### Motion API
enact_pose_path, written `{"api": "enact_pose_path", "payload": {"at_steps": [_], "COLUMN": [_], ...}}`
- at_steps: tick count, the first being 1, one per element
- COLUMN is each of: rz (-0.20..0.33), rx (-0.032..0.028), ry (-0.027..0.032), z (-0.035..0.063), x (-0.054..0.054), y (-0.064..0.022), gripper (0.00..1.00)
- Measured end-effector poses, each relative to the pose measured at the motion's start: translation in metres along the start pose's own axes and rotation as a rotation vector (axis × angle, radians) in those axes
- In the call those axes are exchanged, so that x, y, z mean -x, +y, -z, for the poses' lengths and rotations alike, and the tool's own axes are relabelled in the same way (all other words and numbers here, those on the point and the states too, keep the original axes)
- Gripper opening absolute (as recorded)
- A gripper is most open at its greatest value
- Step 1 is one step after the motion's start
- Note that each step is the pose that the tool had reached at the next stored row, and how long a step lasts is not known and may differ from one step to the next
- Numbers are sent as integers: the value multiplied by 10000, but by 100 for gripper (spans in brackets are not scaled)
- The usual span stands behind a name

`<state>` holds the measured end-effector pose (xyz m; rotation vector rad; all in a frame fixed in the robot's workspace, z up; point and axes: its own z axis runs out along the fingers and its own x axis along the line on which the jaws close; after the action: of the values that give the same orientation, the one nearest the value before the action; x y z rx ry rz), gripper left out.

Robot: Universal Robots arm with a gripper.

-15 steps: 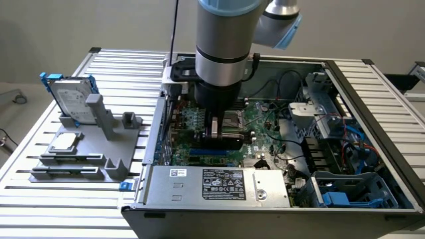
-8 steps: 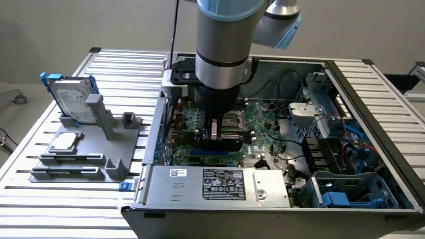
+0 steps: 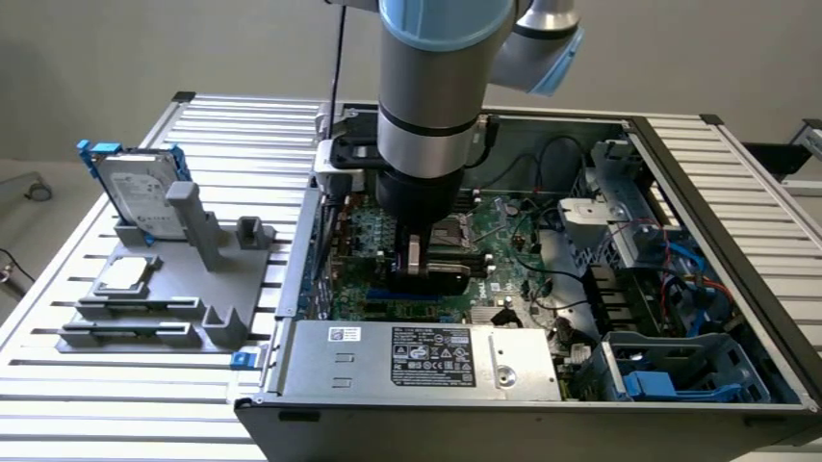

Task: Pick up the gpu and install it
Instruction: 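Insert the gpu into the slot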

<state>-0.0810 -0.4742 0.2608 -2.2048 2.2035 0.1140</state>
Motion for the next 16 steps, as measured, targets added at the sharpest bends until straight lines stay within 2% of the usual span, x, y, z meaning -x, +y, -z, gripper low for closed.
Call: {"api": "enact_pose_path", "payload": {"at_steps": [16], "rz": [77], "rx": [10], "ry": [-11], "z": [-26], "x": [-1], "y": [13], "gripper": [27]}}
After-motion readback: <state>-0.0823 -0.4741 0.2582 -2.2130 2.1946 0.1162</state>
